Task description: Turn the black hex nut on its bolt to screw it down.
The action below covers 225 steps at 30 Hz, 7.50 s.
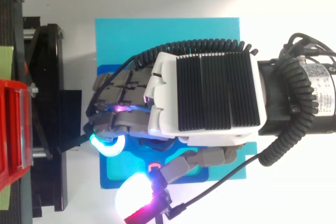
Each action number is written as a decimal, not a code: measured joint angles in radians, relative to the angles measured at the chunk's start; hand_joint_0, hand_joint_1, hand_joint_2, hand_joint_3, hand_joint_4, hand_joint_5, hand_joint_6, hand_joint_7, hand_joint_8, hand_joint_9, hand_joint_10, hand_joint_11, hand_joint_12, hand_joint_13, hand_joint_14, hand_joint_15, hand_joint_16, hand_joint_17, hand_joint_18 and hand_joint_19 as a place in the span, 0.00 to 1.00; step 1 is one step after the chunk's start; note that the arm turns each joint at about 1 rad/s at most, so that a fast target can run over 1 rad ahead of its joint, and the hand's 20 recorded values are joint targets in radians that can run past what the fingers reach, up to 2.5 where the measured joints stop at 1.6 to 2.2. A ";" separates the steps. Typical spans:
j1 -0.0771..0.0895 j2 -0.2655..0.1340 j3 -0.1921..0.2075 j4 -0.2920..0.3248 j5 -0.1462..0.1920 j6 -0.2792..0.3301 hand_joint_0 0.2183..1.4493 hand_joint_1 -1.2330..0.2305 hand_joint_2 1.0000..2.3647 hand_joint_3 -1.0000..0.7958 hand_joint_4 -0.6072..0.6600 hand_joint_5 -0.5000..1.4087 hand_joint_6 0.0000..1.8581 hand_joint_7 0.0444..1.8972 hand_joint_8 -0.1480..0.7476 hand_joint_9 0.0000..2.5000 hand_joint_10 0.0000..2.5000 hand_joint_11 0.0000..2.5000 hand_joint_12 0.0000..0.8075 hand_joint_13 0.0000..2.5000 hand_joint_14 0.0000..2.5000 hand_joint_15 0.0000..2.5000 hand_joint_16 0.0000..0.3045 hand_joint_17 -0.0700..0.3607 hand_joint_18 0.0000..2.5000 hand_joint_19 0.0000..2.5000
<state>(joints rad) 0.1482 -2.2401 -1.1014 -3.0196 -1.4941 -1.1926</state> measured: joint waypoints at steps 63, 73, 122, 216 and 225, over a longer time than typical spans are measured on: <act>-0.066 0.000 0.072 -0.072 -0.092 -0.039 0.22 0.75 0.00 0.28 0.74 0.18 0.27 0.59 0.58 0.26 0.00 0.20 0.50 0.27 0.00 0.08 0.19 0.46 0.31 0.13; -0.034 -0.001 0.037 -0.059 -0.087 -0.029 0.22 0.72 0.00 0.28 0.67 0.18 0.27 0.58 0.57 0.26 0.00 0.19 0.49 0.28 0.00 0.08 0.18 0.46 0.32 0.13; -0.035 -0.001 -0.035 0.058 -0.091 -0.018 0.22 0.69 0.00 0.28 0.74 0.16 0.36 0.45 0.57 0.26 0.00 0.18 0.49 0.29 0.00 0.08 0.18 0.45 0.33 0.12; -0.145 -0.001 0.011 0.134 -0.299 -0.062 0.22 0.67 0.00 0.28 0.76 0.16 0.35 0.45 0.59 0.29 0.01 0.23 0.51 0.33 0.00 0.12 0.19 0.46 0.35 0.15; -0.090 -0.001 0.008 0.135 -0.200 -0.064 0.22 0.67 0.00 0.28 0.76 0.16 0.35 0.46 0.59 0.30 0.00 0.23 0.51 0.33 0.00 0.11 0.19 0.46 0.35 0.15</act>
<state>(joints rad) 0.0582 -2.2412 -1.0933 -2.8850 -1.6937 -1.2563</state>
